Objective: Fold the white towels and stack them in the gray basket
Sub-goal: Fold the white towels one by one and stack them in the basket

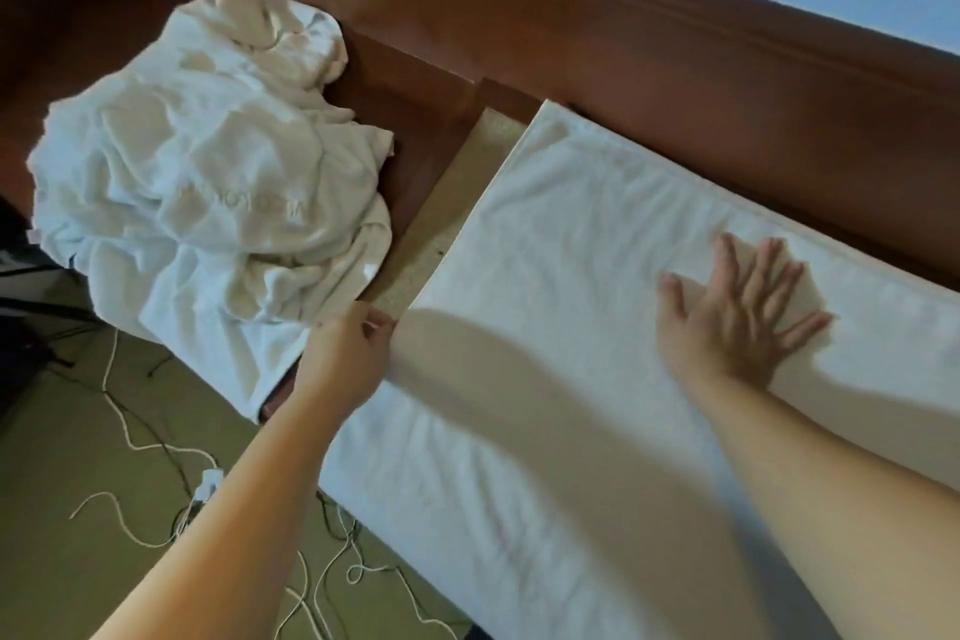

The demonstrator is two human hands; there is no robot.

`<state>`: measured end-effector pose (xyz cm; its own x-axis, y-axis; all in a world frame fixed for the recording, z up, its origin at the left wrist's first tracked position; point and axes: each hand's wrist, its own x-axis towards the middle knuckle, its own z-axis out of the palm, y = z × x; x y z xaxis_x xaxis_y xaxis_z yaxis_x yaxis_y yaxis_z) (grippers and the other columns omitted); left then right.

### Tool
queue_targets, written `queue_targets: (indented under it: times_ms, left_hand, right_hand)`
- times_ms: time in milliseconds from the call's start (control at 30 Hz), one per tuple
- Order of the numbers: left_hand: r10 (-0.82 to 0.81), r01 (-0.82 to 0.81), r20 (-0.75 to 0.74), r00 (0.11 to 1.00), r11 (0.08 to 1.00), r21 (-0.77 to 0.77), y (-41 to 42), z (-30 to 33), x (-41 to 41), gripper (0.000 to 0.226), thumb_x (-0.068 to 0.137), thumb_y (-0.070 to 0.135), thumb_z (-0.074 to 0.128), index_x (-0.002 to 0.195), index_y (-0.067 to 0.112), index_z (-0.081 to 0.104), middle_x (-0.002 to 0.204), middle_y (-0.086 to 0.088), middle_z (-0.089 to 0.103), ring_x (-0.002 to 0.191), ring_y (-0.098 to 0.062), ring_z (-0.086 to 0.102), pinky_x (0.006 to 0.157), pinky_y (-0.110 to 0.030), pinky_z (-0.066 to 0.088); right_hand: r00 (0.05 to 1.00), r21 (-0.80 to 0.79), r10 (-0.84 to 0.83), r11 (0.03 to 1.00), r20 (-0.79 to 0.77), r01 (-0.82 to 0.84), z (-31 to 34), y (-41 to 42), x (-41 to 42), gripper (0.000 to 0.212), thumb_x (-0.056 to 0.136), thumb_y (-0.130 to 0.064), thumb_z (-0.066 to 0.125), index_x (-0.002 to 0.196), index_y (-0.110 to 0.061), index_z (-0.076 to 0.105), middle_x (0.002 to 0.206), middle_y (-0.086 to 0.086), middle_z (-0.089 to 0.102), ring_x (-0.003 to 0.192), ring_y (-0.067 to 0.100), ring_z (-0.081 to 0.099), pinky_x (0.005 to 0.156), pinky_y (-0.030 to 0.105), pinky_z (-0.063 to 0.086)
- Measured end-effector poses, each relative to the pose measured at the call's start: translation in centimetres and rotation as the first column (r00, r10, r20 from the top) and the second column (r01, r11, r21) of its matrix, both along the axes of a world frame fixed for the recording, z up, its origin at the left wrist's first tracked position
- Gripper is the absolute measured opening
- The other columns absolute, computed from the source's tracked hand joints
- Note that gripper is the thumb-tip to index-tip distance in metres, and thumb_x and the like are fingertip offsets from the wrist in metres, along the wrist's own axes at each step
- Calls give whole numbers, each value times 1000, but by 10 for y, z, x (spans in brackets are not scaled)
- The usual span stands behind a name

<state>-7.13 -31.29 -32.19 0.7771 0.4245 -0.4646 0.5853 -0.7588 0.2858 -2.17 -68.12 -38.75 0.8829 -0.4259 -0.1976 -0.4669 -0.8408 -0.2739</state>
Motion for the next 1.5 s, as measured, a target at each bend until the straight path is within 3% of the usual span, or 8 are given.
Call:
queue_targets:
  times_ms: [233, 333, 433, 633, 767, 1100, 1333, 1500]
  left_hand:
    - [-434, 426, 221, 874, 901, 83, -181, 1, -92, 59, 96, 61, 55, 148, 36, 44, 155, 0, 43, 140, -29, 39, 109, -48, 41]
    - [-695, 696, 56, 717, 718, 3, -275, -13, -126, 83, 90, 82, 39, 161, 47, 13, 175, 1, -6, 160, -27, 0, 128, -54, 9]
    - [-749, 749, 8, 662, 662, -32, -331, -32, -152, 97, 81, 93, 35, 160, 54, -4, 169, -1, -32, 157, -30, -26, 122, -64, -12]
    - [-704, 708, -86, 705, 705, 39, -350, -52, -160, 100, 73, 102, 29, 151, 64, -21, 166, -5, -38, 151, -33, -38, 118, -68, -15]
    - [-696, 704, -115, 708, 708, 51, -354, -46, -156, 102, 70, 104, 27, 148, 65, -25, 162, -4, -46, 149, -32, -42, 118, -67, -18]
    - [-708, 718, -119, 696, 692, 78, -359, -44, -157, 102, 69, 105, 24, 145, 65, -31, 162, -4, -45, 151, -34, -39, 118, -70, -15]
    - [-728, 738, -148, 669, 675, 12, -353, -44, -152, 104, 68, 105, 23, 145, 64, -33, 158, -5, -50, 149, -35, -41, 116, -72, -15]
    - [-816, 789, -167, 553, 577, -209, -317, -18, -124, 87, 86, 89, 36, 156, 63, -9, 166, 3, -38, 157, -30, -24, 123, -64, -3]
  right_hand:
    - [998, 402, 50, 915, -25, -35, 34, -52, -7, 62, 99, -55, 56, 156, -37, 38, 173, -3, 9, 160, 19, 1, 127, 57, -3]
    - [941, 471, -252, 873, 225, 122, 54, -106, -52, 39, 99, -28, 63, 138, -23, 62, 154, 3, 46, 144, 22, 39, 118, 46, 37]
    - [782, 245, -548, 835, 296, 493, 66, -181, -105, 38, 96, -26, 65, 133, -21, 61, 137, 8, 54, 128, 31, 48, 100, 47, 46]
    - [663, 60, -724, 665, -191, 744, 50, -320, -158, 61, 92, -45, 61, 137, -5, 52, 133, 20, 59, 118, 42, 59, 87, 45, 54]
    - [723, 316, -662, 655, -196, 686, 40, -349, -155, 30, 96, -24, 63, 115, -2, 63, 90, 7, 62, 78, 24, 62, 64, 28, 44]
    - [793, 398, -584, 694, -176, 599, 62, -318, -226, 21, 99, -22, 59, 82, -9, 58, 78, 7, 59, 69, 24, 56, 68, 35, 45]
    - [727, 275, -679, 683, -102, 677, 43, -271, -288, 23, 98, -34, 61, 104, -13, 65, 101, 13, 69, 99, 36, 66, 73, 33, 41]
    - [682, -23, -731, 682, -29, 731, 67, -172, -255, 54, 92, -34, 64, 141, -21, 49, 140, 17, 46, 130, 40, 44, 103, 49, 42]
